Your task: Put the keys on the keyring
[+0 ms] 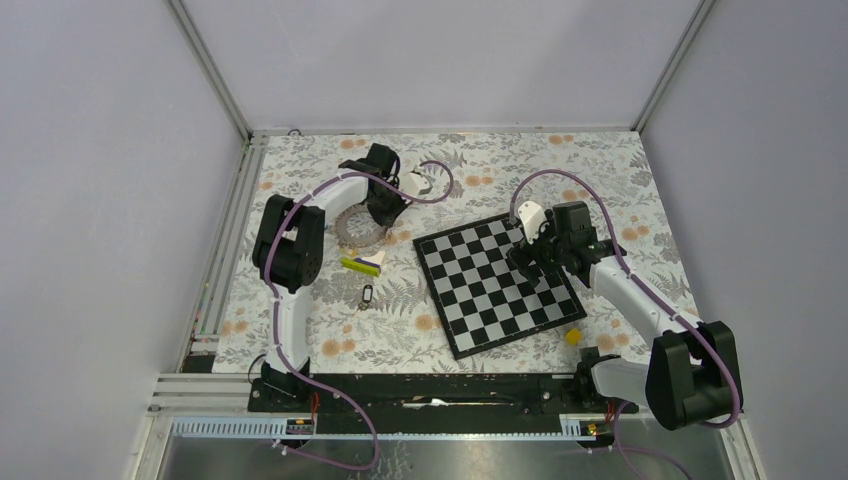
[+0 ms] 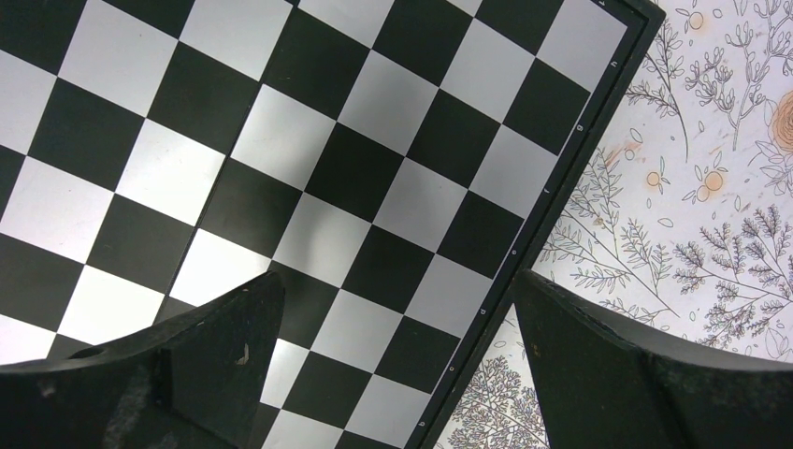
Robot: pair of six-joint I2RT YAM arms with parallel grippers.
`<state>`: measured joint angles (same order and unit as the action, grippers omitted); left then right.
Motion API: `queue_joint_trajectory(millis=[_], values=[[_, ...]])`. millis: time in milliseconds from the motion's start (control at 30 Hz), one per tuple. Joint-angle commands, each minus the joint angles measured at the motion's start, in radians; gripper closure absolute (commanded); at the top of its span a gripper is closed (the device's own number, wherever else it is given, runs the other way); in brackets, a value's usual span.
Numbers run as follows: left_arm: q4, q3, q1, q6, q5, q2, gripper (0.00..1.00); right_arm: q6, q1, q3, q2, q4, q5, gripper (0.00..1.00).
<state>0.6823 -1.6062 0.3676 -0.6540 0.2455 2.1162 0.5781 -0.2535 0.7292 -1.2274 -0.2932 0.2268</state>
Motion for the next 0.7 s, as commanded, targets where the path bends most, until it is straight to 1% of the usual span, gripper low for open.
queue_joint_trajectory(millis=[0, 167, 367, 667], values=[[0.003, -0.007, -0.005, 0.002, 0.037, -0.048, 1.00, -0.006, -0.007, -0.001, 0.025, 0.024, 0.007, 0.01], [0.003, 0.026, -0.024, -0.001, 0.095, -0.094, 1.00, -0.012, -0.007, 0.003, 0.023, 0.023, 0.026, 0.01], [0.003, 0.067, -0.092, -0.008, 0.318, -0.178, 1.00, -0.020, -0.007, 0.004, 0.025, 0.024, 0.034, 0.01], [0.003, 0.087, -0.106, 0.003, 0.369, -0.186, 1.00, -0.030, -0.006, 0.008, 0.033, 0.017, 0.046, 0.01]])
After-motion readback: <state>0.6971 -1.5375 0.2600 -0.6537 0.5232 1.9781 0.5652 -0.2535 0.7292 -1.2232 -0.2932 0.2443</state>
